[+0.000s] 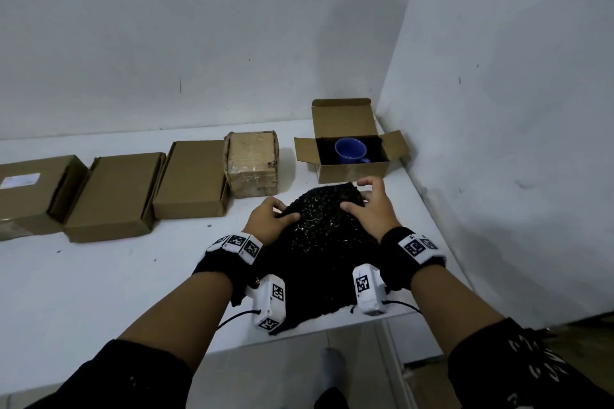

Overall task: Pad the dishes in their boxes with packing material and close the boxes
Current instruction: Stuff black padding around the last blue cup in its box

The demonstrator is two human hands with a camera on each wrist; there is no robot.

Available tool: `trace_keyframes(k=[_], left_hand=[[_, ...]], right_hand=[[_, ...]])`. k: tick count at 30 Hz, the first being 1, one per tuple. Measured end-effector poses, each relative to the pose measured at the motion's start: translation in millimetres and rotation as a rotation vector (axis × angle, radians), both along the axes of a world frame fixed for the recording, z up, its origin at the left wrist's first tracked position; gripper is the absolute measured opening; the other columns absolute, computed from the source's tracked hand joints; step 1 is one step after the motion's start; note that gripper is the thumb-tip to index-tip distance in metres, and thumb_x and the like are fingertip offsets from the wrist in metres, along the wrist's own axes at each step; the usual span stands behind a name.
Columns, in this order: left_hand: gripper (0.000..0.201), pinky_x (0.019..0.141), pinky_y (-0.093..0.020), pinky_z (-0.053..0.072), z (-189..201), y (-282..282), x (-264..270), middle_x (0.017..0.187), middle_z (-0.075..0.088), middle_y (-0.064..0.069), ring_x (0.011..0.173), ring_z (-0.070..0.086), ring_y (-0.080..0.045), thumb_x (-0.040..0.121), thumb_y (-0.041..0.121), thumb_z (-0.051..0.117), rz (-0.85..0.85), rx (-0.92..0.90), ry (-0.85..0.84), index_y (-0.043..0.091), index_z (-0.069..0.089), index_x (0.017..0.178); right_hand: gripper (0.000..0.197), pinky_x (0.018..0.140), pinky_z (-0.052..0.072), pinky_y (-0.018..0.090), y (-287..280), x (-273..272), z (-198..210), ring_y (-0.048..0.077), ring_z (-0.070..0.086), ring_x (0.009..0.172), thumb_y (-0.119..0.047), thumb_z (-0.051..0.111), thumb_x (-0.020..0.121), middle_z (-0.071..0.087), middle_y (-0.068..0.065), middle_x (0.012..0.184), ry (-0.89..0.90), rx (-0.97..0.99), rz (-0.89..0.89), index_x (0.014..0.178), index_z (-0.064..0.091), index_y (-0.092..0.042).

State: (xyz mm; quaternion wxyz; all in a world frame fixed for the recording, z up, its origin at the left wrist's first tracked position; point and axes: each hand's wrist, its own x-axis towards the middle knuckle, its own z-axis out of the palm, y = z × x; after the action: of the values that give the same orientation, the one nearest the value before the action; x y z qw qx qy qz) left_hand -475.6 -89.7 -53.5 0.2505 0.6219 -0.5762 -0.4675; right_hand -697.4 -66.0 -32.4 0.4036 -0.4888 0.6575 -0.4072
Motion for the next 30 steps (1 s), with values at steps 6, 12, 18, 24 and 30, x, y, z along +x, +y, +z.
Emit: trace_keyframes(k=[6,12,18,24,30], left_hand=[[0.051,0.086,-0.036,0.048,16,-10,2,0.1,0.056,-0.003,0.096,0.056,-0.022,0.07,0.016,0.082,0.16,-0.059,0.101,0.014,0.044,0.104],[0.05,0.1,-0.034,0.044,29,-29,1,0.121,0.059,-0.005,0.114,0.053,-0.016,0.075,0.003,0.075,-0.028,-0.258,0.097,0.02,0.061,0.12],[0.038,0.099,-0.02,0.037,40,-47,-3,0.11,0.055,0.0,0.108,0.052,-0.011,0.08,0.006,0.071,-0.138,-0.385,-0.001,0.017,0.066,0.116],[0.03,0.091,-0.02,0.05,52,-68,-17,0.106,0.069,-0.004,0.1,0.063,-0.014,0.079,0.006,0.072,-0.152,-0.358,0.092,0.015,0.07,0.108],[0.019,0.077,-0.018,0.043,55,-94,-31,0.093,0.066,0.002,0.087,0.058,-0.011,0.077,0.017,0.075,-0.146,-0.402,-0.164,0.016,0.072,0.096]], right_hand=[[0.012,0.086,0.043,0.026,-7,-3,9,0.015,0.056,0.093,-0.006,0.063,0.086,0.063,0.001,0.098,0.139,-0.127,0.002,0.094,0.059,-0.014],[0.03,0.095,0.049,0.03,-19,-17,23,0.018,0.061,0.107,-0.009,0.071,0.081,0.067,0.007,0.113,-0.045,-0.011,0.088,0.111,0.069,-0.014],[0.028,0.073,0.046,0.011,-34,-32,32,0.012,0.06,0.096,-0.011,0.074,0.079,0.065,0.0,0.101,0.126,0.004,0.163,0.107,0.07,-0.009],[0.008,0.072,0.04,0.013,-58,-46,34,0.006,0.055,0.08,-0.007,0.07,0.082,0.061,-0.005,0.082,0.224,-0.154,0.139,0.089,0.07,-0.002],[0.005,0.085,0.042,0.027,-92,-63,32,0.017,0.056,0.092,-0.011,0.068,0.083,0.06,0.002,0.092,0.316,-0.166,0.175,0.086,0.064,-0.011]])
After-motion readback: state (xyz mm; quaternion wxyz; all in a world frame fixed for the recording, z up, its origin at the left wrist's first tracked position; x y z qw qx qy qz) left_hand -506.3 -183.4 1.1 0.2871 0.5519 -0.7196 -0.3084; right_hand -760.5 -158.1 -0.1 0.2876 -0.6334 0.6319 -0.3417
